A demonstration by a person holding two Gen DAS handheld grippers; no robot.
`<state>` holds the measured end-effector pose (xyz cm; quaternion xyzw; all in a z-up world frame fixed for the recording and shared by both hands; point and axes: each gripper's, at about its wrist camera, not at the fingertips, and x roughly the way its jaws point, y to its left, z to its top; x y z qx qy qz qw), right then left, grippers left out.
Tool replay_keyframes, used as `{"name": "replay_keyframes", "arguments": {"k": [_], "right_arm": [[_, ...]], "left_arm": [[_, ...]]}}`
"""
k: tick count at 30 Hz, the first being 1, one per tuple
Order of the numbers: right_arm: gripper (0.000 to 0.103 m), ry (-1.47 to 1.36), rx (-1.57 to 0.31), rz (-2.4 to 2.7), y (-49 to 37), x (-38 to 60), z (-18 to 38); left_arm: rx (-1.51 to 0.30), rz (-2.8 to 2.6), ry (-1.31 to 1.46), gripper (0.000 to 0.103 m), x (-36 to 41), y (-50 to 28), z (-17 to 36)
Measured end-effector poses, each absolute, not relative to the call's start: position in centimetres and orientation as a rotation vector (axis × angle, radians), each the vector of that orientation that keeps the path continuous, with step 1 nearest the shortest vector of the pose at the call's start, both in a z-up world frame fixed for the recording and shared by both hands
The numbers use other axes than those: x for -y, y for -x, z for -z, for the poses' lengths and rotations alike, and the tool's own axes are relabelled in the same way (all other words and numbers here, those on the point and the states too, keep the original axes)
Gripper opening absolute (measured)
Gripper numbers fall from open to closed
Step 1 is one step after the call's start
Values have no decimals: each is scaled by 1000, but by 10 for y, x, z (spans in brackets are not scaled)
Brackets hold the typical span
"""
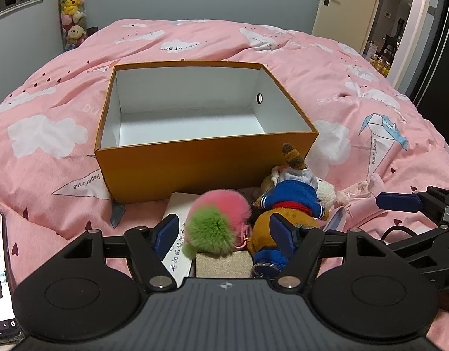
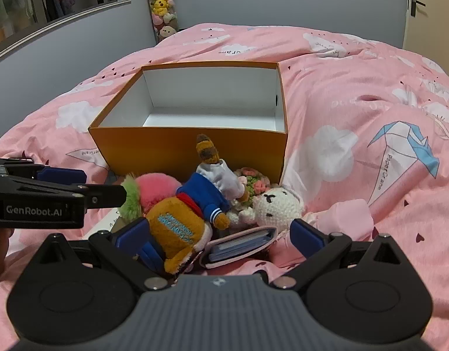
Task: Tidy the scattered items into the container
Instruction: 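Move the left tool toward the duck plush in the blue sailor shirt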
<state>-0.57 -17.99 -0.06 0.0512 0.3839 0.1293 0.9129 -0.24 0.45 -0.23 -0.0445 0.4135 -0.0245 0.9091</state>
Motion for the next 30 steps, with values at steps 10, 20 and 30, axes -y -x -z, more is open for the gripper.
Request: {"name": "replay_keyframes", "arguments": {"k": [10,20,30], "right_arm": [[102,-108,-798,-267,6,180,2],[98,-108,-807,-265,5,179,2],[65,-163,-835,-243,-6,198,3]], "left_arm": [[-860,68,87,81,-5,2,2],[-874,113,136,81,-12,0,2],[-911,140,189,52,-29,-8,0]]}}
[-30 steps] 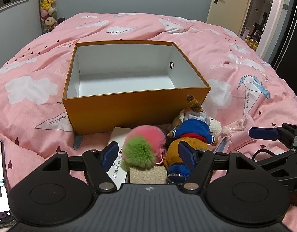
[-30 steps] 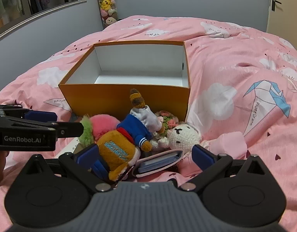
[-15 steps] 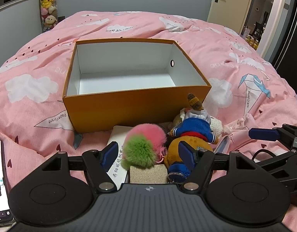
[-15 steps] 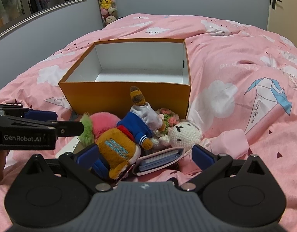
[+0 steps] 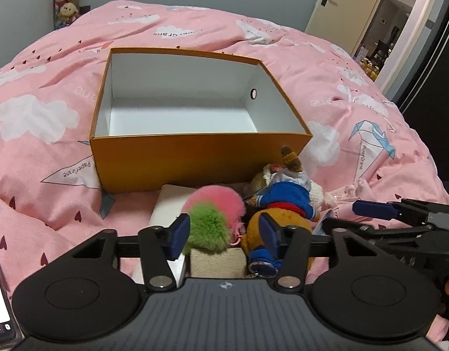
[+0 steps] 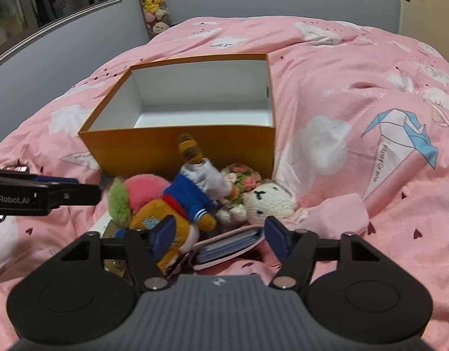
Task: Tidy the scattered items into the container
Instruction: 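Move the left tool toward the duck plush in the blue sailor shirt, then grasp the duck plush with the left tool while the right tool grasps the crocheted bunny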
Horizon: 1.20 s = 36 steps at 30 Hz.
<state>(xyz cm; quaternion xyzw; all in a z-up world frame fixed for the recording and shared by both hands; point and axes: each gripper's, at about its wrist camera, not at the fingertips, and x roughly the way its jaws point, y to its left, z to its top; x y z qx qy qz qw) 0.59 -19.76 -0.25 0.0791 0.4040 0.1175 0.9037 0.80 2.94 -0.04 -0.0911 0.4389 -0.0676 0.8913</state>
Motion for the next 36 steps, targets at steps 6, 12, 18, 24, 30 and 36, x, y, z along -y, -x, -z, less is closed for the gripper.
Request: {"name": "replay_keyframes", "arguments": {"k": [6,12,18,24,30,36], "right_arm": [[43,-209,-859,-256,-19,208,3],[39,-139,-860,-246,-32,213,-3],[39,61,-898,-325,-47,211,-6],[52,199,-965,-427,-74,212,7],[63,160,-1090,-491,-111,215,31],[66,208,-1195,-526,-137,206,58]], "left_arm": [[-923,211,197,45,-29,-13,-2],[-930,320,113,58,3,-24,-5],[-1009,351,28,62,33,-42,5],[-1091,352,10,65,48,-56,20],[-1144,310,56,71,45,-70,31],[-1170,316,73,73,45,-74,36]]}}
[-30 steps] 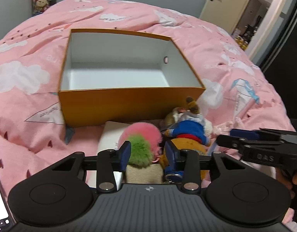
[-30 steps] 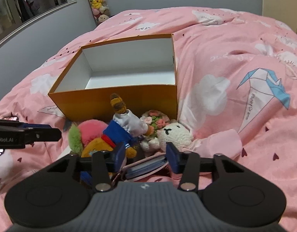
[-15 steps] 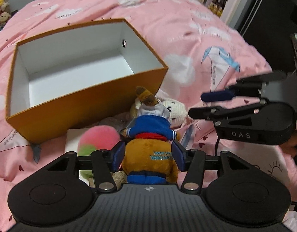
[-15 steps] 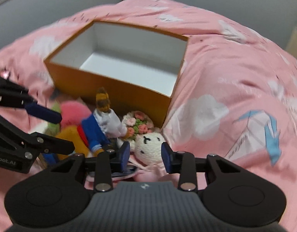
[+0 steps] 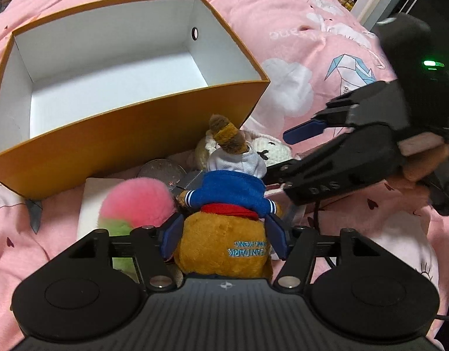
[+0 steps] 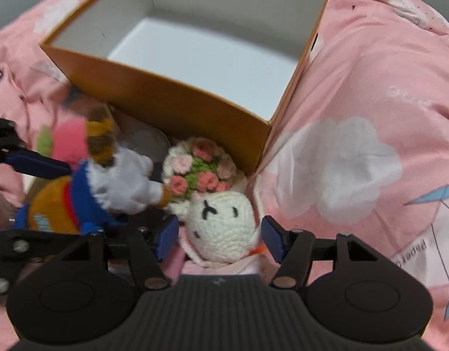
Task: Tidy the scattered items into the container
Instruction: 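Grasp the duck plush with the left tool while the right tool grasps the crocheted bunny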
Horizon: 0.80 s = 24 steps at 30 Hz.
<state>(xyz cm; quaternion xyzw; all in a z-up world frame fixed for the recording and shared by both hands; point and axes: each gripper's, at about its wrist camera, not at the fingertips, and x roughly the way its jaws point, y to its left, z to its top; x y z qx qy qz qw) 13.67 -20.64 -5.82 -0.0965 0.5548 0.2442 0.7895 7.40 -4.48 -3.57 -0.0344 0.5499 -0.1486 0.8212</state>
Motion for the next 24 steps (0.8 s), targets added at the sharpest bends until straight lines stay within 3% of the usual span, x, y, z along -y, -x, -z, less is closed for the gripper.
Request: {"name": "replay_keyframes", "arguments": {"k": [7,19,24], "right_arm": [[67,237,-1214,-533,-136,200,76],[48,239,-1140,-517,-111,198,61],[48,225,-1090,-499,-94,201,43]], "left_arm": [[-1210,337,117,75,43,-79,46],[-1179,324,138,64,38,-73,37],[-1137,320,143,64,33,-68,25]]}}
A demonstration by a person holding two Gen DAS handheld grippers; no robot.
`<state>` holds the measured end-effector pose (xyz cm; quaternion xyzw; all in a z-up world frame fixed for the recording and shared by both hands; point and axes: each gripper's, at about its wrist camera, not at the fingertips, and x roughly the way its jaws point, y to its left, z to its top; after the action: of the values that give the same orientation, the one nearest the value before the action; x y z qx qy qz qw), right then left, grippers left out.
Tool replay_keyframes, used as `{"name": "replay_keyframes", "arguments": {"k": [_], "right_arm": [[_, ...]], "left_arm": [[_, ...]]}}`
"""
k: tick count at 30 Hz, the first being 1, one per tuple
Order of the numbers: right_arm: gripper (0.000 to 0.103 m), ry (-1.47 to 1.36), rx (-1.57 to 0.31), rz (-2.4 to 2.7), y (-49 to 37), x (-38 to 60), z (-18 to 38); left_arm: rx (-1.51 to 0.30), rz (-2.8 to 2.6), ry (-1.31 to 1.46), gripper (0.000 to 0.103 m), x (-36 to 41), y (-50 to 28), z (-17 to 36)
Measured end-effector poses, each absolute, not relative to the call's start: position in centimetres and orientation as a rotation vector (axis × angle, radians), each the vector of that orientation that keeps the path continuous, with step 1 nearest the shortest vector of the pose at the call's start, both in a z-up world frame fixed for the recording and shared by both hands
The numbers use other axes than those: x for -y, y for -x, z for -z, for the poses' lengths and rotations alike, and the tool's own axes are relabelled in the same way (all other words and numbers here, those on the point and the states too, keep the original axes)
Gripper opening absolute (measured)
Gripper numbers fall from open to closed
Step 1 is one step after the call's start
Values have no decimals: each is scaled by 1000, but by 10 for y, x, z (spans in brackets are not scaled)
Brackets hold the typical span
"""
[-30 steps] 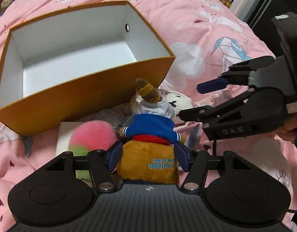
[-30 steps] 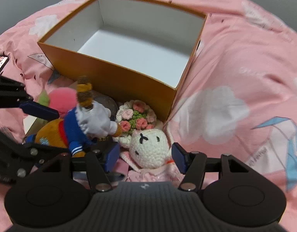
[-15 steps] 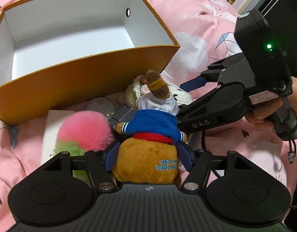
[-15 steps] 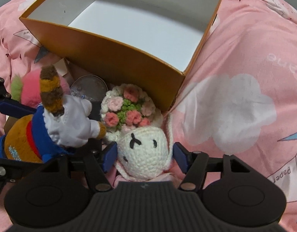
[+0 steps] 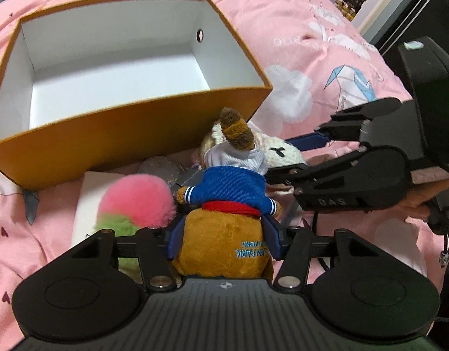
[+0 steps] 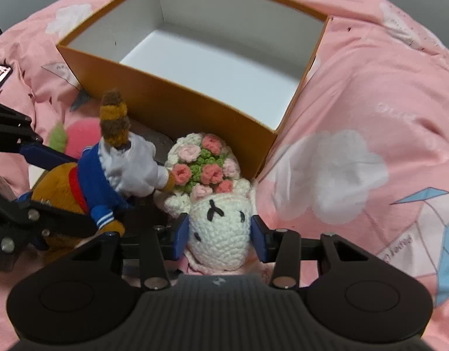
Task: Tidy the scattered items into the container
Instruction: 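Grasp the duck plush with the left tool while the right tool grasps the crocheted bunny, then carry both plushes into the box and open both tools to release them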
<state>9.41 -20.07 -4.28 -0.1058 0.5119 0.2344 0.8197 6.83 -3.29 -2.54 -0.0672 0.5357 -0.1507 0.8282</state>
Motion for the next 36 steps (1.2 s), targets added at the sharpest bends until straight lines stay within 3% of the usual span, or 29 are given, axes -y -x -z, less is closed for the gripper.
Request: {"name": "replay_keyframes", "arguments": {"k": [26,36], "right_arm": [[46,108,-753,-463,-86,218,-63],[46,14,-684,-405,-141,192,-48]], "left_arm": [[-892,160,240,64,-43,-81,-50],[-846,111,235,64,-32,-128,-51]]}}
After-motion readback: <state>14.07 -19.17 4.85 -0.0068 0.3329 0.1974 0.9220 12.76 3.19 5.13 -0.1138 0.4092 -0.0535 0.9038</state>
